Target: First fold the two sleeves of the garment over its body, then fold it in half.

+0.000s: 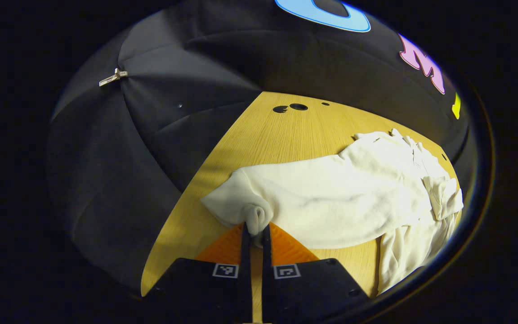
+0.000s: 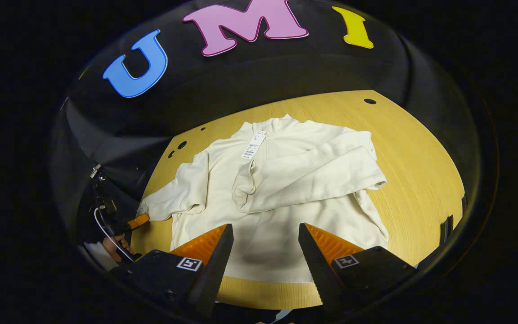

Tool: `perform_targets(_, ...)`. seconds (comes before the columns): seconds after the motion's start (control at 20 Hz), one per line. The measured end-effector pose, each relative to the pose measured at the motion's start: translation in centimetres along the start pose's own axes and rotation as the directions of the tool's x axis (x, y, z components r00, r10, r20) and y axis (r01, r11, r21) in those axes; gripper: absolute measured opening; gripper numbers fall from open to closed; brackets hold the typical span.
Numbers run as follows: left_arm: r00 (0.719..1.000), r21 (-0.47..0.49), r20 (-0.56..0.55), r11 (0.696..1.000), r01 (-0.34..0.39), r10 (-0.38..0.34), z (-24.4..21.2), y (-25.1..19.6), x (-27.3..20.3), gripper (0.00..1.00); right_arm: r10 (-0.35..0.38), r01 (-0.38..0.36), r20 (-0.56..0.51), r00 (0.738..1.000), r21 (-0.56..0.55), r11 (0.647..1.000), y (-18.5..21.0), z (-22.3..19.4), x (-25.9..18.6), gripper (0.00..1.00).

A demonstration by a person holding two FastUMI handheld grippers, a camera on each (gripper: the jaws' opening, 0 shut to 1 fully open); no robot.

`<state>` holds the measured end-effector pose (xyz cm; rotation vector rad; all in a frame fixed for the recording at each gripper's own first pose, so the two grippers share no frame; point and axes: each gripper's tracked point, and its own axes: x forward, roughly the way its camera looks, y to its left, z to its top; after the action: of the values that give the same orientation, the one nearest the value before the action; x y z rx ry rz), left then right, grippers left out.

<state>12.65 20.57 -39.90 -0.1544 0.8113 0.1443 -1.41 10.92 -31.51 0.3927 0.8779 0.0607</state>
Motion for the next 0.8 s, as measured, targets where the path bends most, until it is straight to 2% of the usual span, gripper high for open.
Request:
perform_targets(0.05, 1.000, -0.010, -0.006, 1.000, 0.006, -0.006, 0.1, 0.0, 0.1, 0.07, 0.003, -0.003, 0.004, 1.000, -0.001, 1.000, -0.2, 0.1, -0.1, 0.90)
perform_targets(0.1, 1.000, -0.015, -0.013, 1.000, 0.011, -0.012, 0.2, 0.0, 0.1, 0.09, 0.005, -0.005, 0.006, 1.000, -0.002, 1.000, -0.4, 0.1, -0.4, 0.90)
perform_targets(0.2, 1.000, -0.008, -0.017, 1.000, 0.022, -0.022, 0.4, -0.2, -0.2, 0.07, 0.007, -0.007, 0.005, 1.000, -0.002, 1.000, -0.8, 0.1, -0.6, 0.90)
perform_targets(0.4, 0.997, -0.001, 0.075, 0.999, 0.032, -0.032, 2.7, -0.7, -2.1, 0.06, 0.002, -0.002, 0.008, 1.000, 0.000, 1.000, -2.2, 0.1, -1.1, 0.90)
perform_targets(0.6, 0.985, 0.018, 0.155, 0.997, 0.074, -0.076, 5.5, -3.6, -4.7, 0.06, 0.001, -0.001, 0.005, 1.000, 0.013, 1.000, -3.4, 0.0, -1.3, 0.90)
perform_targets(0.8, 0.965, 0.028, 0.214, 0.988, 0.149, -0.152, 7.9, -9.0, -7.7, 0.06, -0.006, 0.006, -0.002, 1.000, 0.020, 1.000, -4.8, -0.2, -1.1, 0.90)
